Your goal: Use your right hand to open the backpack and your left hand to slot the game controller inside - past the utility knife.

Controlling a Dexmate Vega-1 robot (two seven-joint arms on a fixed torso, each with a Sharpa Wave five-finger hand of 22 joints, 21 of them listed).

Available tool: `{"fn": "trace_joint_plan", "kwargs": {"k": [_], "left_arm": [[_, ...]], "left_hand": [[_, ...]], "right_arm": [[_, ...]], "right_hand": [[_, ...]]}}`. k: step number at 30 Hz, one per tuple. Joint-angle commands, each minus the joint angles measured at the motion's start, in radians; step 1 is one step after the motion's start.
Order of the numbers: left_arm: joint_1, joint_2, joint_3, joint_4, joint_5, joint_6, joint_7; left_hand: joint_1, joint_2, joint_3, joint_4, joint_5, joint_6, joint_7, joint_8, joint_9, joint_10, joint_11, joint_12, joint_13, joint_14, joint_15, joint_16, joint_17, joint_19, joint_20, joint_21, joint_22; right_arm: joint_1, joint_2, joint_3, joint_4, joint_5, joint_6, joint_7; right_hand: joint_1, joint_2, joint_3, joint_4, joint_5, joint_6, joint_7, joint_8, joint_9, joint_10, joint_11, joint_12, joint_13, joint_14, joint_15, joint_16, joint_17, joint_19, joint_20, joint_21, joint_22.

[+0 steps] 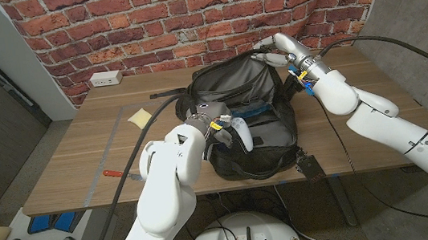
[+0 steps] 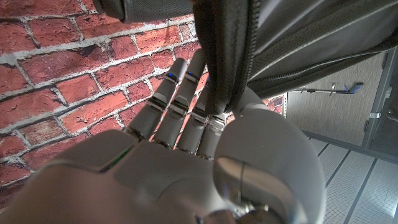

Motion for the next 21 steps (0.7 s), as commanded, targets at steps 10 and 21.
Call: {"fn": "trace_joint_plan", "kwargs": {"k": [10,21], "left_arm": [[-0.08,-0.092,0.037,0.065,-0.036,0.002,-0.075],[-0.13,-0.09,0.067,0.098,-0.069,0.011,-0.078]], "left_hand": [[-0.079,0.12,0.056,0.053,0.006,0.082,-0.004,-0.002,0.004,0.022,-0.024,0.005,0.005,0.042,-0.185,-0.001,0.004,0.004,-0.121,0.0,0.005],[-0.079,0.122,0.059,0.052,0.007,0.081,-0.001,-0.003,0.004,0.02,-0.023,0.005,0.005,0.043,-0.184,-0.001,0.004,0.004,-0.117,0.0,0.005]], "right_arm": [[0.019,0.01,-0.007,0.022,0.02,0.021,0.005],[0.016,0.011,-0.004,0.021,0.03,0.03,0.004]], "right_hand": [[0.0,0.008,0.006,0.002,0.008,0.008,0.002,-0.006,0.002,0.005,0.001,-0.004,0.005,0.011,-0.088,-0.005,0.007,0.002,-0.15,0.012,0.003],[0.0,0.009,0.007,0.001,0.008,0.007,0.001,-0.009,0.002,0.004,0.001,-0.005,0.007,0.01,-0.09,-0.006,0.009,0.0,-0.151,0.016,0.004]]}}
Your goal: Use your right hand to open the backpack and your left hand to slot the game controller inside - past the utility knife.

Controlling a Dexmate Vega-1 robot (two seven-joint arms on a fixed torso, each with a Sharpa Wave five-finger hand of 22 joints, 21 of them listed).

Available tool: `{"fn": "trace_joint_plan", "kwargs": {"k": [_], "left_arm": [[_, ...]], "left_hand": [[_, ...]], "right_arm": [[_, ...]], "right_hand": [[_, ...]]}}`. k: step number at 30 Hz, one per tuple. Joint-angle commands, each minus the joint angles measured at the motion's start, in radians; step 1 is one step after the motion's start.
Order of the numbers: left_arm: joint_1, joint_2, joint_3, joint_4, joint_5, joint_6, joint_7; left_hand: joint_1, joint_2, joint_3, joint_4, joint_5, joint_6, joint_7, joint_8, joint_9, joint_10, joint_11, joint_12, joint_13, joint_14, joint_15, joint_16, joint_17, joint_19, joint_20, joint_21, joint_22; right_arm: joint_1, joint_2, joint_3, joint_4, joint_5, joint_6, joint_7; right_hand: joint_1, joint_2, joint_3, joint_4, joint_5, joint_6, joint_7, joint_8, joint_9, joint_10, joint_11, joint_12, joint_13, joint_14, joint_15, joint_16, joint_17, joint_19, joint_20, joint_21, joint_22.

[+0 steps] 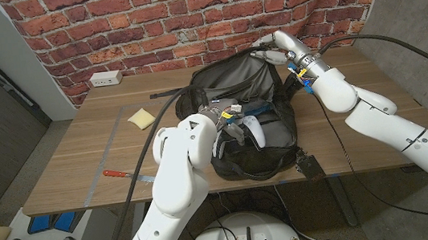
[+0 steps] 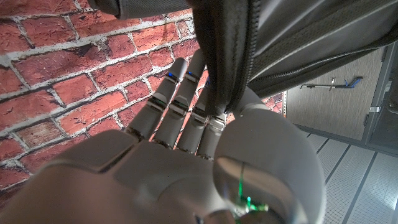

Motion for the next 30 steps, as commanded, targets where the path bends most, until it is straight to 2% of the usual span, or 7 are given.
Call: {"fn": "trace_joint_plan", "kwargs": {"k": [1,16,30], "left_arm": [[-0.054,-0.009,0.03,0.039,-0.038,0.011,-0.005],[-0.138,0.019,0.051,0.112,-0.127,0.035,0.04],[-0.219,0.038,0.09,0.188,-0.218,0.101,0.077]], "left_hand": [[-0.079,0.122,0.059,0.052,0.004,0.08,-0.002,0.009,0.004,0.02,-0.023,0.006,0.006,0.043,-0.183,0.002,0.003,0.004,-0.117,0.0,0.005],[-0.081,0.123,0.062,0.051,0.004,0.078,0.002,0.008,0.004,0.02,-0.022,0.006,0.006,0.043,-0.182,0.001,0.002,0.005,-0.117,0.0,0.005],[-0.084,0.124,0.064,0.051,0.004,0.076,0.006,0.007,0.004,0.018,-0.022,0.006,0.006,0.044,-0.182,0.001,0.002,0.003,-0.114,-0.001,0.005]], "right_arm": [[-0.001,0.003,0.001,0.003,0.011,0.011,0.001],[0.003,0.009,-0.002,0.002,0.009,0.009,0.0],[0.014,0.018,-0.004,0.01,0.009,0.015,-0.005]], "right_hand": [[0.0,0.009,0.007,0.001,0.008,0.009,0.0,-0.006,0.002,0.004,0.0,0.0,0.003,0.01,-0.09,-0.007,0.005,0.0,-0.151,0.009,0.004],[-0.001,0.008,0.008,0.001,0.008,0.011,0.0,-0.008,0.003,0.005,0.001,-0.001,0.006,0.011,-0.09,-0.008,0.009,-0.002,-0.15,0.015,0.005],[-0.002,0.008,0.008,0.001,0.007,0.01,-0.001,-0.011,0.003,0.005,0.0,-0.002,0.008,0.01,-0.089,-0.01,0.011,-0.004,-0.15,0.021,0.005]]}}
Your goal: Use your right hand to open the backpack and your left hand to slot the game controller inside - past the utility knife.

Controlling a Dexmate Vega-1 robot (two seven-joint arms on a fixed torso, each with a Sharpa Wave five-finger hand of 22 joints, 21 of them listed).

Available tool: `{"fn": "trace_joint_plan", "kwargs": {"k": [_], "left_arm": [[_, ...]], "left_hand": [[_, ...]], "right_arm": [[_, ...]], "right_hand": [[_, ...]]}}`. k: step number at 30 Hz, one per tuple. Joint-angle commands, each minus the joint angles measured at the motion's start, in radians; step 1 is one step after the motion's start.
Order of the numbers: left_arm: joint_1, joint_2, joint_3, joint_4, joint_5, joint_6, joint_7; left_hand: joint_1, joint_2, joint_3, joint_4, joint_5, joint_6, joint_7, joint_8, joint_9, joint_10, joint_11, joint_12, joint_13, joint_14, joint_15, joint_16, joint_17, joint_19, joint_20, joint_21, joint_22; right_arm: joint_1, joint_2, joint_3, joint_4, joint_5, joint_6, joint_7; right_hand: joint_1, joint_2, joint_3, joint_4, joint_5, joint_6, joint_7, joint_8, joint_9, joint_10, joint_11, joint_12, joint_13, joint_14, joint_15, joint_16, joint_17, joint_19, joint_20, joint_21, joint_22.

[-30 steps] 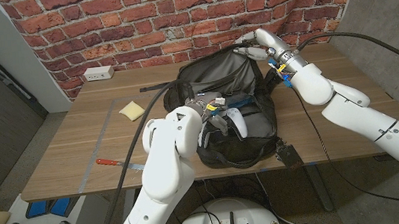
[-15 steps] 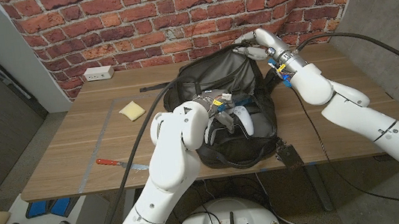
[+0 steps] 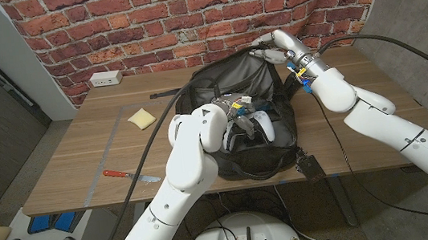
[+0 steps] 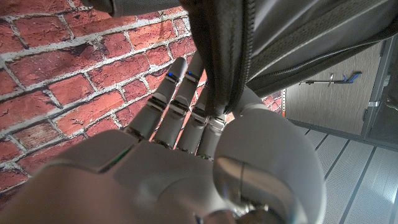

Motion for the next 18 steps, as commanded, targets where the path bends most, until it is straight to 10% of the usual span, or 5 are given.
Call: {"fn": "trace_joint_plan", "kwargs": {"k": [1,18], "left_arm": [[-0.07,0.018,0.032,0.064,-0.084,0.05,0.035],[-0.132,0.068,0.1,0.113,-0.13,0.132,0.135]], "left_hand": [[-0.084,0.124,0.061,0.055,0.005,0.075,0.006,0.003,0.005,0.02,-0.018,0.004,0.006,0.044,-0.182,0.006,0.002,0.003,-0.113,-0.001,0.006],[-0.087,0.124,0.064,0.054,0.006,0.074,0.009,0.003,0.005,0.018,-0.017,0.004,0.006,0.046,-0.181,0.006,0.002,0.005,-0.113,-0.001,0.006]], "right_arm": [[0.007,0.005,0.0,0.005,-0.001,0.006,-0.006],[-0.01,0.006,0.027,-0.011,0.001,0.044,-0.034]], "right_hand": [[-0.003,0.009,0.006,-0.001,0.004,0.007,0.0,0.001,0.004,0.005,0.0,-0.003,0.003,0.01,-0.089,-0.004,0.003,-0.004,-0.15,0.006,0.005],[-0.003,0.009,0.006,-0.001,0.003,0.011,0.002,-0.001,0.005,0.005,0.002,-0.005,0.004,0.013,-0.089,-0.004,0.008,-0.006,-0.15,0.014,0.006]]}}
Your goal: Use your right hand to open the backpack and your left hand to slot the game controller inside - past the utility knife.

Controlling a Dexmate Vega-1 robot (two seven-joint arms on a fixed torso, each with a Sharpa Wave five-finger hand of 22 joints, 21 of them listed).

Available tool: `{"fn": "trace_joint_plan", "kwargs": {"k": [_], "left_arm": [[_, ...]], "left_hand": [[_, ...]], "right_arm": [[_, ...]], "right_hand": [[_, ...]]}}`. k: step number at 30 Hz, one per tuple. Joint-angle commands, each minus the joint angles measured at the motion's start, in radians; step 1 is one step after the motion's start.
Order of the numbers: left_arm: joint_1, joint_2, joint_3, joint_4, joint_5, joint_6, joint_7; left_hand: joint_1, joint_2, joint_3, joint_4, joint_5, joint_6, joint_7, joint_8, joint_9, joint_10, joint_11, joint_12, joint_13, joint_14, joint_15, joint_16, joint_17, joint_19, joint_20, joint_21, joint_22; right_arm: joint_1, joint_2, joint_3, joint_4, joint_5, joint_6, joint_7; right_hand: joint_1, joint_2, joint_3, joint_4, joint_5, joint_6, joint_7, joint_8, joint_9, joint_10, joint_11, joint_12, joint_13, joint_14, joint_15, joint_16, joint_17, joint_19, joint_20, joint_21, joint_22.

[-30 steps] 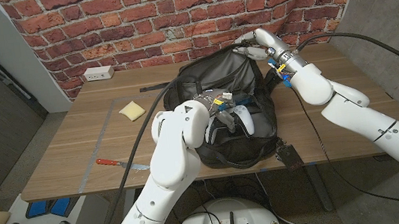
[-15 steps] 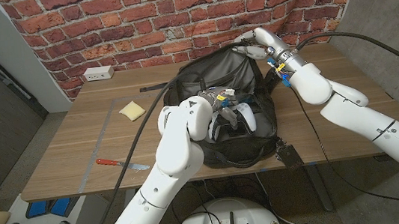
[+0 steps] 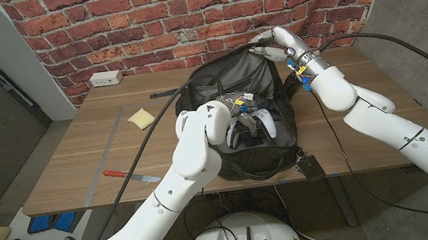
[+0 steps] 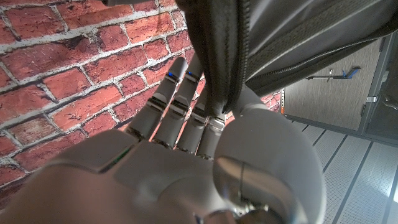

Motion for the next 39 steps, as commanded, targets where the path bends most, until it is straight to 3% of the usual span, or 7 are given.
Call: {"fn": "trace_joint_plan", "kwargs": {"k": [1,13,30,39], "left_arm": [[-0.042,0.032,0.047,0.034,-0.029,0.066,0.074],[-0.065,0.05,0.076,0.046,-0.053,0.095,0.12],[-0.091,0.06,0.106,0.077,0.0,0.113,0.137],[-0.1,0.061,0.106,0.085,-0.002,0.11,0.113]], "left_hand": [[-0.087,0.124,0.061,0.057,0.004,0.074,0.009,0.003,0.004,0.019,-0.016,0.004,0.005,0.046,-0.181,0.004,0.002,0.005,-0.113,-0.001,0.006],[-0.09,0.124,0.063,0.057,0.004,0.074,0.01,0.004,0.004,0.021,-0.015,0.005,0.005,0.048,-0.18,0.004,0.001,0.006,-0.113,-0.001,0.006],[-0.096,0.114,0.065,0.054,0.004,0.062,0.01,-0.001,0.004,0.003,-0.015,0.0,0.006,0.037,-0.179,-0.001,-0.001,-0.012,-0.107,-0.01,0.005],[-0.112,0.085,0.057,0.054,0.003,-0.021,0.003,-0.017,0.004,-0.089,-0.01,-0.013,0.006,-0.05,-0.175,-0.009,-0.002,-0.045,-0.089,-0.029,0.002]], "right_arm": [[-0.015,0.003,0.023,-0.015,0.0,0.023,-0.02],[-0.032,0.004,0.036,-0.033,-0.007,0.047,-0.027],[-0.04,0.017,0.044,-0.035,-0.009,0.055,-0.027],[-0.035,0.023,0.043,-0.03,-0.009,0.051,-0.025]], "right_hand": [[-0.002,0.008,0.006,-0.002,0.004,0.01,0.002,-0.001,0.006,0.006,0.002,-0.005,0.005,0.013,-0.091,-0.001,0.004,-0.006,-0.15,0.007,0.006],[-0.003,0.007,0.007,-0.003,0.004,0.01,0.002,-0.002,0.006,0.006,0.002,-0.006,0.006,0.012,-0.09,-0.003,0.005,-0.008,-0.15,0.011,0.006],[-0.002,0.009,0.009,-0.003,0.004,0.009,0.002,-0.005,0.006,0.005,0.003,-0.008,0.009,0.011,-0.091,-0.006,0.008,-0.012,-0.15,0.018,0.006],[-0.005,0.007,0.009,-0.003,0.004,0.01,0.002,-0.006,0.007,0.006,0.002,-0.009,0.01,0.011,-0.089,-0.007,0.01,-0.014,-0.15,0.021,0.005]]}}
